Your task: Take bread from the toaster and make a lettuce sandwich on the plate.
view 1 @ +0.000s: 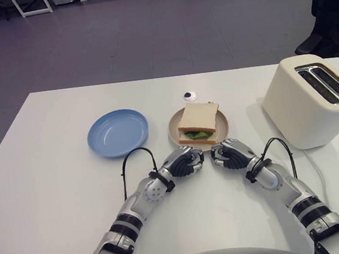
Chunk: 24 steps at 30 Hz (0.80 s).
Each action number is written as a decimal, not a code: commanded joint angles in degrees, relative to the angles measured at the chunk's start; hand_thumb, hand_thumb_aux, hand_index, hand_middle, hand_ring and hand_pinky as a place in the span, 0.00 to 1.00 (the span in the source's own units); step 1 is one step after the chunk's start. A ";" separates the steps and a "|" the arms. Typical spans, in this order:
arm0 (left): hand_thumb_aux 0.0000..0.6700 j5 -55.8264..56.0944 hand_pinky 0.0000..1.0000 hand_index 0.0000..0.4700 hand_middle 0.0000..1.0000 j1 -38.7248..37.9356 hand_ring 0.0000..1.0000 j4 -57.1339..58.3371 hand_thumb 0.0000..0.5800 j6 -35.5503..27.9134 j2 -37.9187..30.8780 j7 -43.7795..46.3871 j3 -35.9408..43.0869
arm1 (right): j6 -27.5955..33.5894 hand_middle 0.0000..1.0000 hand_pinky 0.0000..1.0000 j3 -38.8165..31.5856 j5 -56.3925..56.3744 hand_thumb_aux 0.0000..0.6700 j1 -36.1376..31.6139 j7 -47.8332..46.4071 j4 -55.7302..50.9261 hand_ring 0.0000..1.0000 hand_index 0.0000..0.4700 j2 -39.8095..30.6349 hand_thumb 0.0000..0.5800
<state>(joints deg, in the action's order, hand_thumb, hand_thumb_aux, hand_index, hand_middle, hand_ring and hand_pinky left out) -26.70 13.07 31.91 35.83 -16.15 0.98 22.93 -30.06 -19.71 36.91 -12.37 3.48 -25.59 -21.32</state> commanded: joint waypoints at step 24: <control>0.00 23.58 0.00 0.00 0.00 16.32 0.00 19.72 0.00 18.71 15.10 -10.72 -23.75 | -19.01 0.00 0.00 19.30 -19.34 0.00 -14.18 22.88 -16.17 0.00 0.00 13.78 0.00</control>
<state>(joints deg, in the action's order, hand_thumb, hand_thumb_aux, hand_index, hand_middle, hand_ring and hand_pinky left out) -1.05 28.12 48.57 53.96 -1.85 -8.12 -0.72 -46.97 -1.46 18.76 -25.37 25.39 -39.23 -7.78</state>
